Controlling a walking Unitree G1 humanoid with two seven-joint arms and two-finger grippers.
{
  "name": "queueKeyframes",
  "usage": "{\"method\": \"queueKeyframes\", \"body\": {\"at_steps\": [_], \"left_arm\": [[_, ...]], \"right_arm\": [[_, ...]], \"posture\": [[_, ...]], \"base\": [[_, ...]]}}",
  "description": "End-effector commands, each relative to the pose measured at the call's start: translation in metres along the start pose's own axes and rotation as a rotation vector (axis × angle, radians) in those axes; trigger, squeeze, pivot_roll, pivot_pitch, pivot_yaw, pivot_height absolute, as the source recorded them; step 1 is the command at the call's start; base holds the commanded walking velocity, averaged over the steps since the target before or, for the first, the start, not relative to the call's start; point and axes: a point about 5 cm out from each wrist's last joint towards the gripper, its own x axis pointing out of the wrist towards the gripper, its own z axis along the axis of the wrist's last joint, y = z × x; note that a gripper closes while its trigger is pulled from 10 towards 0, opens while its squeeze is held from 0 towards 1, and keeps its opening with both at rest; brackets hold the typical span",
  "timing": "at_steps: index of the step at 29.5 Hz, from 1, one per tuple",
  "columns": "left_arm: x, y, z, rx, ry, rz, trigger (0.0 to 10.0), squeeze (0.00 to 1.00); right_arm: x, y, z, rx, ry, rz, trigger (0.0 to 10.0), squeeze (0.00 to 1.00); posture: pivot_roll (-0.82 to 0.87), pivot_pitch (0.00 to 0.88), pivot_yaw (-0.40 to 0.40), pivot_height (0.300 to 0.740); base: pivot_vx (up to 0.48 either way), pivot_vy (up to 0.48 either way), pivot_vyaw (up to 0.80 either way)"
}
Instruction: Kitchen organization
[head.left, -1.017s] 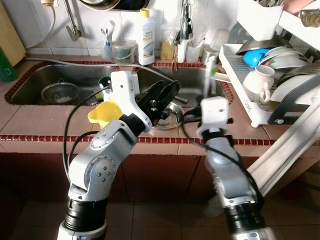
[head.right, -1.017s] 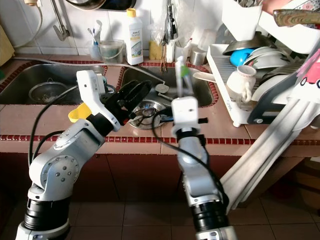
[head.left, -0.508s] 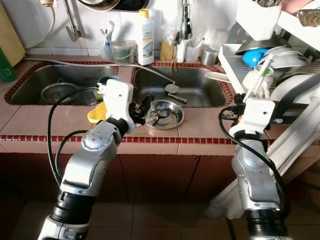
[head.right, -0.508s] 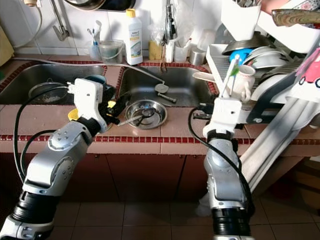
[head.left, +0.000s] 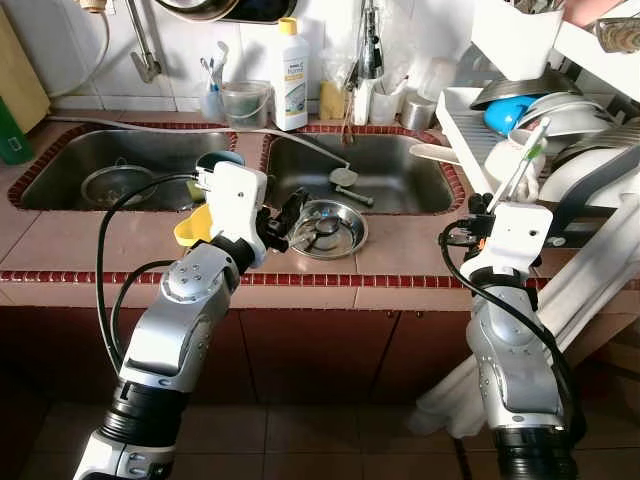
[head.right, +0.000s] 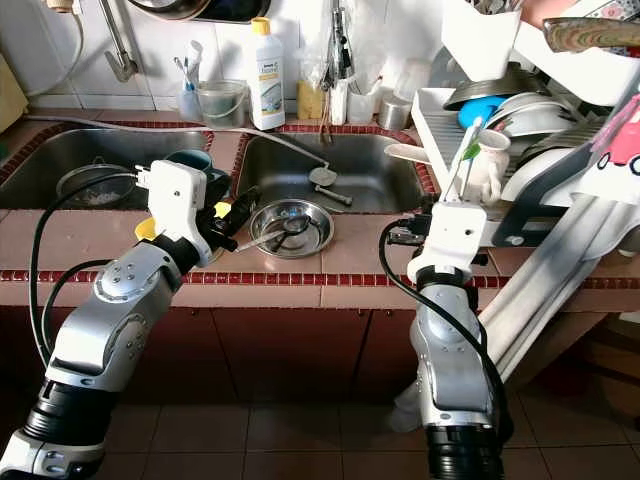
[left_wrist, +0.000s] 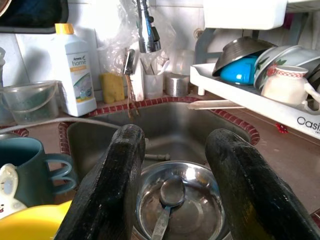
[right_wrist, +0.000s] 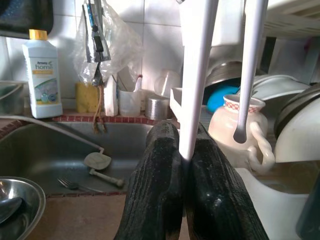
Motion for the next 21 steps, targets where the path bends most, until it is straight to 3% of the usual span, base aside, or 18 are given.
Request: {"method": "queueKeyframes", "body": {"at_steps": [1, 21], "left_arm": [[0.0004, 0.0016, 0.0015, 0.015, -0.006, -0.005, 10.0, 0.0], [0.0013, 0.0024, 0.0061, 0.01, -0.029, -0.019, 10.0, 0.0]], "right_arm": [[-0.0009, -0.0007, 0.0043, 0.004, -0.012, 0.005, 10.0, 0.0], [-0.0038, 0.0023, 0.0029, 0.007, -0.005, 0.024, 10.0, 0.0]], "posture": [[-0.13, 0.047, 0.019, 0.74], [-0.13, 0.048, 0.019, 0.74]], "base": [[0.0, 0.0, 0.0], [0.305, 0.0, 0.0]]}}
